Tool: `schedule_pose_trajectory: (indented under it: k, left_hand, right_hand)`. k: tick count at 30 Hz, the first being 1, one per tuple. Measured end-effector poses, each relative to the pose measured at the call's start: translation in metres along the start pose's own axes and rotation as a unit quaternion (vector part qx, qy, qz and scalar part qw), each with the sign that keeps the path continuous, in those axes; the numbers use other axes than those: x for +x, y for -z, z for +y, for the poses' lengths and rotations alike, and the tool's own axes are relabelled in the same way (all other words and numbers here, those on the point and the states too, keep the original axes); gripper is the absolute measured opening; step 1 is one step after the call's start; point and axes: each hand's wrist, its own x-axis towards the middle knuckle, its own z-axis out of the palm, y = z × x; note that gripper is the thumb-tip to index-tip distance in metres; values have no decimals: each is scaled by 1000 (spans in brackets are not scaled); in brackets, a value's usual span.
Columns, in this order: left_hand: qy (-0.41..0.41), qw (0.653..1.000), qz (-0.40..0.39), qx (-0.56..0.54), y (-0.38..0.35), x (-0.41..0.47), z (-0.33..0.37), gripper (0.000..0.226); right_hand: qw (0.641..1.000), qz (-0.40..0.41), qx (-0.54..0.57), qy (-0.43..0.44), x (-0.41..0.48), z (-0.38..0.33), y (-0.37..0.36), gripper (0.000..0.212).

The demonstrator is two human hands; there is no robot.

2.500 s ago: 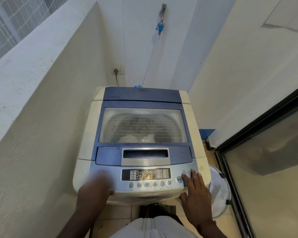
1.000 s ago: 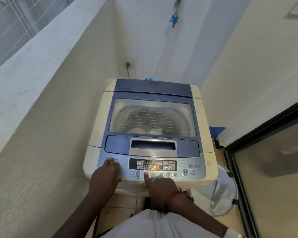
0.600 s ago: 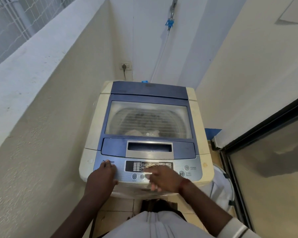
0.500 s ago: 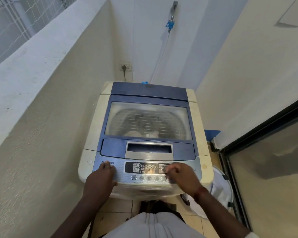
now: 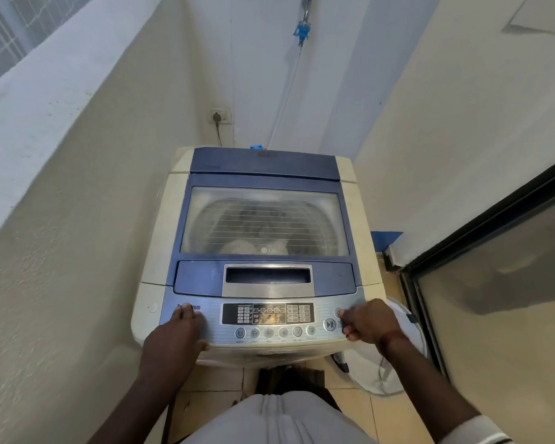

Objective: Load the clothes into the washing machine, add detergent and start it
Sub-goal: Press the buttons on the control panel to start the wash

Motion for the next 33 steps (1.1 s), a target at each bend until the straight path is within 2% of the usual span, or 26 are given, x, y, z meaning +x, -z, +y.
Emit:
schedule_pose_trajectory:
  k: [3, 5, 6, 10, 12, 17, 19, 21, 25, 33]
  left_hand:
    - [-3, 1000, -4, 6, -1, 2, 1, 41]
    - [-3, 1000, -6, 4, -1, 3, 1, 41]
    - [-2, 1000, -9, 4, -2, 4, 1, 41]
    - [-3, 1000, -10, 2, -3, 7, 3, 30]
    - [-2, 1000, -8, 1, -4, 7, 2, 27]
    - [3, 1000, -1, -7, -5, 5, 4, 33]
    - [6, 1000, -3, -4, -4, 2, 5, 35]
    - [9, 1000, 0, 2, -1, -1, 7, 38]
    - [9, 1000, 3, 9, 4, -5, 10, 45]
    - [12, 1000, -5, 1, 1, -7, 11, 56]
  right_hand:
    - [998, -7, -58, 9, -5, -8, 2, 23]
    - [987, 3, -159, 36, -6, -10, 2, 30]
    - [987, 15, -158, 37, -8, -12, 3, 32]
    - [995, -12, -98, 27, -8, -12, 4, 37]
    - [999, 5, 51, 8, -6, -3, 4, 35]
    - [991, -45, 123, 25, -33, 14, -5, 31]
    - [988, -102, 111, 40, -52, 8, -28, 34]
    - [983, -173, 48, 47, -67, -2, -59, 40]
    - [968, -245, -20, 48, -75, -26, -112, 52]
    - [975, -219, 46, 0, -78, -33, -137, 49]
